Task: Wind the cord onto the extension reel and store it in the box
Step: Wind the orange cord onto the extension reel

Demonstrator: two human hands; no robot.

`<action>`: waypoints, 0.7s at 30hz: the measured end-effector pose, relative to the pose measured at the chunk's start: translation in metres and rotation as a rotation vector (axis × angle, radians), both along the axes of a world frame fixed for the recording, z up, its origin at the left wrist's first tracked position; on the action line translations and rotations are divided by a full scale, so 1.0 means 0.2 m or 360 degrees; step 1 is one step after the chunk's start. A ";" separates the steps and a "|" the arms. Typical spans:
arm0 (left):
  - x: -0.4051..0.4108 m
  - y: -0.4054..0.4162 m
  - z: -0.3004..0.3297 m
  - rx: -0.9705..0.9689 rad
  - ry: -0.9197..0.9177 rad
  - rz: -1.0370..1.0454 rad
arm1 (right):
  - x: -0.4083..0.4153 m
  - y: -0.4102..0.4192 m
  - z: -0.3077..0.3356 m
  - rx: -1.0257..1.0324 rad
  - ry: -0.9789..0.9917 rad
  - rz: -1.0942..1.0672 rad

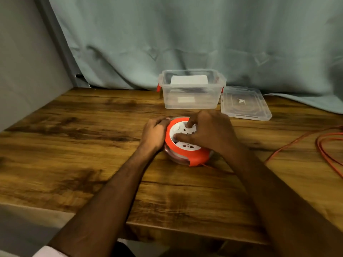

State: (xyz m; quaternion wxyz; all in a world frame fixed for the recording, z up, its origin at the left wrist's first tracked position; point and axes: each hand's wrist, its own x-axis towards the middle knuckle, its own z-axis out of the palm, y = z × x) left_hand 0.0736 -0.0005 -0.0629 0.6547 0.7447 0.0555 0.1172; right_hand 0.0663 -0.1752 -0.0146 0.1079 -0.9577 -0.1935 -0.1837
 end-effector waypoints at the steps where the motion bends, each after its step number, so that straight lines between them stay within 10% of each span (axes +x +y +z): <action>1: 0.00 0.00 -0.01 -0.0002 0.0006 -0.0001 | 0.01 0.01 -0.01 0.0010 -0.0025 -0.0099; 13: 0.04 0.01 -0.06 0.0050 -0.0081 0.0012 | -0.03 0.02 -0.04 0.0102 -0.0080 -0.0477; 21: 0.02 0.00 -0.06 0.0024 -0.0057 -0.0025 | -0.04 -0.14 0.05 0.0049 0.0431 0.0428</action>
